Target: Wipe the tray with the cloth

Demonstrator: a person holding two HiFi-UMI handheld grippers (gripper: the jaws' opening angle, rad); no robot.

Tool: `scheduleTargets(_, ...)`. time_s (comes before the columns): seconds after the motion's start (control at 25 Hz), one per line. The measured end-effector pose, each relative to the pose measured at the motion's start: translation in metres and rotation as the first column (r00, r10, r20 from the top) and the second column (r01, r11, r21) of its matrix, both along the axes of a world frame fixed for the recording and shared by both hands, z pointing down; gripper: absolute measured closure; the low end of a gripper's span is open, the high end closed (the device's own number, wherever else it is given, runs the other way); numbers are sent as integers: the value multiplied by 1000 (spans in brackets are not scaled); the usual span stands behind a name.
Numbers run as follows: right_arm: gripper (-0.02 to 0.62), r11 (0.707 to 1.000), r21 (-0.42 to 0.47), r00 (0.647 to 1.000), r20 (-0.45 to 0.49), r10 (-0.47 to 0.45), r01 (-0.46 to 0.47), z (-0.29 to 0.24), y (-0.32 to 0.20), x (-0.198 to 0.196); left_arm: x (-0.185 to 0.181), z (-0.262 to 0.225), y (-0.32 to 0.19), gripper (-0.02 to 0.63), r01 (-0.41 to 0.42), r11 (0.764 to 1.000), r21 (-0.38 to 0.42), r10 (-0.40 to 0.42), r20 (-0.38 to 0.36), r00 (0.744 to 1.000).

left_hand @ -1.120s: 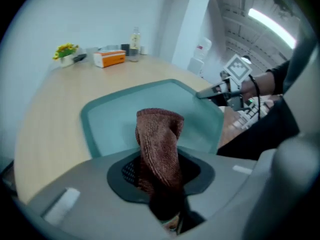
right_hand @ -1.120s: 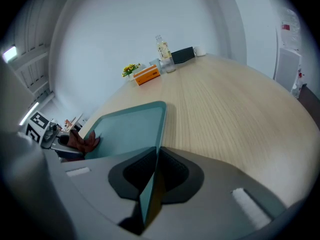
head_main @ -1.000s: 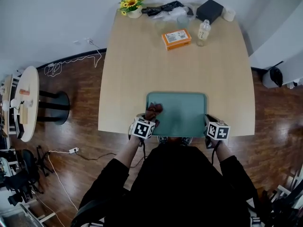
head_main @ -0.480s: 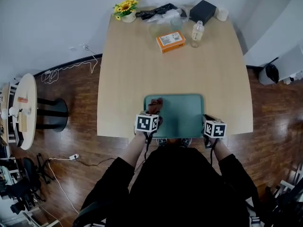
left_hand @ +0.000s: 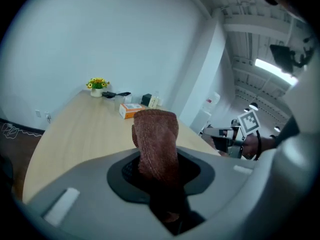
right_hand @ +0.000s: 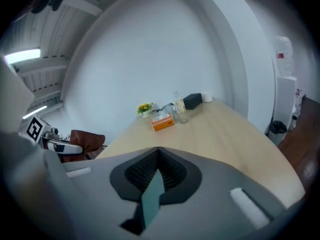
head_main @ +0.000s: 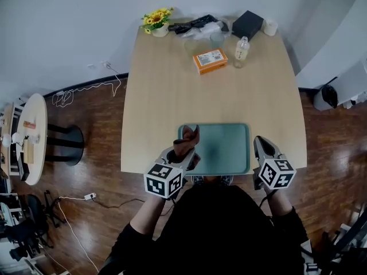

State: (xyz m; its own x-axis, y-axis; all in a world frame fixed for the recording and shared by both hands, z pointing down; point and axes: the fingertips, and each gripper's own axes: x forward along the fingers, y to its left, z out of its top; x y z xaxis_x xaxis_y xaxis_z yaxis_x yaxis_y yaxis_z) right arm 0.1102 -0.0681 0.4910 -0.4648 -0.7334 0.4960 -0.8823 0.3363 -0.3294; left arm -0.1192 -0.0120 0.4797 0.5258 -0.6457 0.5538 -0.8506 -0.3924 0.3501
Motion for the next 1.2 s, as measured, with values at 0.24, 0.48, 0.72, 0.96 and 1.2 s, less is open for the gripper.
scheduleTargets(0.24, 595, 986, 162, 999, 10, -46, 44, -72, 10, -18, 6, -50, 9, 514, 14, 995, 99, -10, -43, 999)
scheduleTargets(0.48, 595, 976, 213, 999, 11, -47, 44, -93, 12, -22, 5, -66, 4, 514, -6, 984, 176, 4, 10, 1000)
scheduleTargets(0.72, 595, 968, 246, 999, 5, 47, -47, -102, -4, 14, -61, -50, -6, 514, 146, 976, 163, -154, 38, 987)
scheduleTargets(0.96, 595, 960, 211, 983, 13, 184, -183, -91, -13, 70, -159, 66, -6, 514, 317, 948, -33, -307, 175, 935)
scheduleTargets(1.2, 595, 963, 213, 986, 14, 169, -168, -95, -13, 61, -169, 157, -2, 514, 348, 918, -190, -313, 193, 930)
